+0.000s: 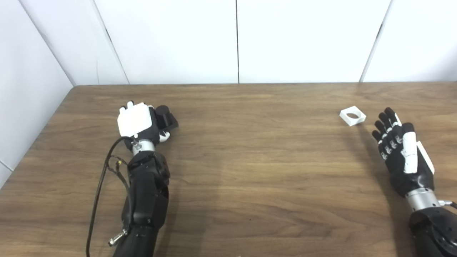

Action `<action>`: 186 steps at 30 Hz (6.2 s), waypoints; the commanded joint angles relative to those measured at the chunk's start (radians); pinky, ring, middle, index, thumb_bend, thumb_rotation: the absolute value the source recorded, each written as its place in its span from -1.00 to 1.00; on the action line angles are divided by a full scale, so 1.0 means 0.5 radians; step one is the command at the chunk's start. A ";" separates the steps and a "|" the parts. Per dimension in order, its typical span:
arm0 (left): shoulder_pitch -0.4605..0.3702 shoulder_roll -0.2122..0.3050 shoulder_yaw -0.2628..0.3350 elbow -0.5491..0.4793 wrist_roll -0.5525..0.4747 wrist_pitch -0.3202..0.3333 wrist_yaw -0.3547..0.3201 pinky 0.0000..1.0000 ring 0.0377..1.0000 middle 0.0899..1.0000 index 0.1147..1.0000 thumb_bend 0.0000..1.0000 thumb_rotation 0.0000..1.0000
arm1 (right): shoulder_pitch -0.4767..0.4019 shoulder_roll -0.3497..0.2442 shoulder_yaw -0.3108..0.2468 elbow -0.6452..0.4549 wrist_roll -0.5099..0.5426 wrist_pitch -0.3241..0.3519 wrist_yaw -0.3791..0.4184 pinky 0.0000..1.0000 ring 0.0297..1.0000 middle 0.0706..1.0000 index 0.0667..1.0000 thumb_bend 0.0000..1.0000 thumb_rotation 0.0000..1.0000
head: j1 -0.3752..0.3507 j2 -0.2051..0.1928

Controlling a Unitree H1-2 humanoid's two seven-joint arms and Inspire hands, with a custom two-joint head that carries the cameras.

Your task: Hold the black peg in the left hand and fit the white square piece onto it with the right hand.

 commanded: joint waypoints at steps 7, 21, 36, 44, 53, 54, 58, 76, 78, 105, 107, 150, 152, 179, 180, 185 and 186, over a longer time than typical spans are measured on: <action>-0.006 0.028 -0.018 -0.010 -0.055 0.023 0.027 1.00 1.00 0.81 -0.15 0.04 -0.88 | 0.024 -0.008 -0.010 -0.006 0.019 -0.017 0.009 1.00 1.00 1.00 1.00 0.21 1.00 | -0.005 -0.001; 0.051 0.044 -0.091 -0.070 -0.113 0.022 0.063 1.00 1.00 0.79 -0.16 0.04 -0.88 | 0.019 -0.018 -0.006 0.013 0.010 -0.027 0.016 1.00 1.00 1.00 1.00 0.22 1.00 | -0.001 0.003; 0.084 0.043 -0.158 -0.170 -0.142 0.022 0.049 0.99 1.00 0.79 -0.16 0.04 -0.88 | 0.010 -0.018 0.011 0.020 -0.010 -0.023 0.014 1.00 1.00 1.00 1.00 0.19 1.00 | 0.000 0.003; 0.126 0.045 -0.194 -0.196 -0.198 0.021 0.086 0.99 1.00 0.78 -0.16 0.04 -0.89 | 0.009 -0.012 0.017 0.011 -0.027 -0.016 0.002 1.00 1.00 1.00 1.00 0.19 1.00 | -0.005 0.006; 0.211 0.074 -0.287 -0.295 -0.258 0.020 0.098 0.92 1.00 0.78 -0.16 0.04 -0.89 | 0.006 0.002 0.018 0.007 -0.013 -0.026 0.011 1.00 1.00 1.00 1.00 0.17 1.00 | -0.015 0.008; 0.219 0.079 -0.296 -0.301 -0.261 0.020 0.103 0.92 1.00 0.78 -0.16 0.04 -0.89 | 0.007 0.003 0.017 0.002 -0.006 -0.018 0.014 1.00 1.00 1.00 1.00 0.16 1.00 | -0.015 0.008; 0.270 0.078 -0.317 -0.373 -0.276 0.020 0.074 0.92 0.99 0.79 -0.16 0.04 -0.89 | 0.014 0.006 0.021 -0.008 -0.012 -0.010 0.010 1.00 1.00 1.00 1.00 0.17 1.00 | -0.029 0.010; 0.467 0.061 -0.567 -0.632 -0.255 0.017 0.003 0.93 0.98 0.78 -0.16 0.04 -0.88 | 0.046 0.029 0.038 -0.050 -0.033 0.022 -0.012 1.00 1.00 1.00 1.00 0.19 1.00 | -0.068 0.015; 0.483 0.055 -0.596 -0.647 -0.246 0.016 0.004 0.92 0.98 0.78 -0.15 0.04 -0.88 | 0.047 0.029 0.036 -0.054 -0.025 0.029 -0.010 1.00 1.00 1.00 1.00 0.20 1.00 | -0.075 0.014; 0.780 -0.107 -0.922 -0.893 -0.168 -0.041 -0.008 0.84 0.96 0.78 -0.16 0.04 -0.88 | 0.069 0.062 0.032 -0.072 -0.022 0.031 -0.023 1.00 1.00 1.00 1.00 0.19 1.00 | -0.110 0.028; 0.794 -0.104 -0.949 -0.902 -0.137 -0.044 -0.014 0.80 0.95 0.78 -0.16 0.04 -0.88 | 0.072 0.062 0.031 -0.070 -0.023 0.030 -0.023 1.00 1.00 1.00 1.00 0.19 1.00 | -0.110 0.029; 1.027 -0.151 -1.107 -1.151 -0.094 -0.219 -0.124 0.95 0.99 0.76 -0.15 0.03 -0.87 | 0.080 0.093 0.024 -0.045 -0.014 0.037 -0.046 1.00 1.00 1.00 1.00 0.23 1.00 | -0.129 0.037; 1.032 -0.161 -1.103 -1.189 -0.077 -0.223 -0.140 0.93 0.98 0.75 -0.15 0.03 -0.87 | 0.077 0.093 0.023 -0.043 -0.006 0.042 -0.044 1.00 1.00 1.00 1.00 0.21 1.00 | -0.126 0.039; 1.086 -0.235 -0.979 -1.616 -0.036 -0.241 -0.401 0.81 0.98 0.75 -0.15 0.04 -0.86 | 0.068 0.090 0.035 -0.029 -0.011 0.050 -0.053 1.00 1.00 1.00 1.00 0.21 1.00 | -0.112 0.040; 1.081 -0.232 -0.973 -1.621 -0.032 -0.240 -0.416 0.82 0.98 0.76 -0.15 0.04 -0.86 | 0.068 0.090 0.035 -0.029 -0.012 0.049 -0.054 1.00 1.00 1.00 1.00 0.21 1.00 | -0.113 0.038; 1.051 -0.206 -0.944 -1.633 0.006 -0.240 -0.549 0.83 0.99 0.80 0.13 0.57 -0.62 | 0.062 0.087 0.038 -0.016 -0.016 0.038 -0.050 1.00 1.00 1.00 1.00 0.22 1.00 | -0.114 0.037; 1.044 -0.204 -0.939 -1.634 0.017 -0.238 -0.595 0.84 0.99 0.81 0.19 0.63 -0.59 | 0.063 0.086 0.039 -0.018 -0.017 0.043 -0.050 1.00 1.00 1.00 1.00 0.22 1.00 | -0.116 0.039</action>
